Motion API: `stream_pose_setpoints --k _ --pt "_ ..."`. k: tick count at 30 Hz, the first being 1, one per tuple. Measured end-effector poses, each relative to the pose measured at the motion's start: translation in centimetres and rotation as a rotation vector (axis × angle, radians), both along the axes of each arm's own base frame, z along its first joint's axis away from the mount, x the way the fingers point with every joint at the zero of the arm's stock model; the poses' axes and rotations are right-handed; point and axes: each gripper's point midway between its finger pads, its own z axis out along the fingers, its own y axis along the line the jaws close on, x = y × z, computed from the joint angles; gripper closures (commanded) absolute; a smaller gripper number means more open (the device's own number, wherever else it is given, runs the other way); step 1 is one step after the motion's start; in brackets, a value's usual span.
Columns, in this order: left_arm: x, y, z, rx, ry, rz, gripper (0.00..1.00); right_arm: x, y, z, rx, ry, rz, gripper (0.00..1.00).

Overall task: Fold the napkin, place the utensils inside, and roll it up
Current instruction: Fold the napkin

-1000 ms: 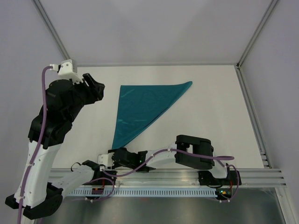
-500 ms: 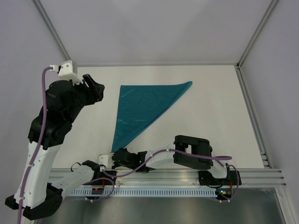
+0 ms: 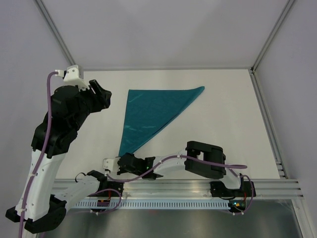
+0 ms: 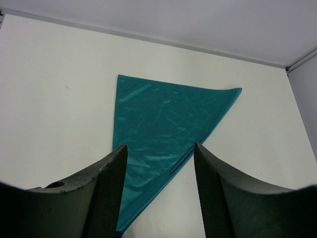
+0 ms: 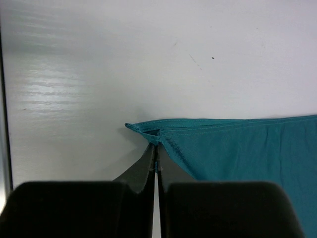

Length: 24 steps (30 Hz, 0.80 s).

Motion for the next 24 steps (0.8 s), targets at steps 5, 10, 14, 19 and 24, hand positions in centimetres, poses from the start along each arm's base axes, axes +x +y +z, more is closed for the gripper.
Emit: stream_pose_setpoints --k 5,10,14,19,24 --pt "0.0 0.0 0.0 0.0 0.0 -0.001 0.39 1.8 0.0 1.8 0.036 0.028 -0.053 0.98" --pt "0.2 -0.3 -0.6 0.004 0.014 -0.008 0.39 4.0 -0.7 4.3 0.09 0.053 -0.117 0.99" --pt "0.6 -0.6 -1.1 0.007 0.031 -0.018 0.39 6.0 -1.8 5.9 0.117 0.072 -0.173 0.99" --pt "1.5 -1.4 -1.5 0.006 0.044 -0.038 0.39 9.3 -3.9 8.1 0.156 0.072 -0.257 1.0" --pt "2.5 -2.5 -2.1 0.001 0.057 -0.069 0.39 13.6 -7.2 8.7 0.164 0.074 -0.371 0.99"
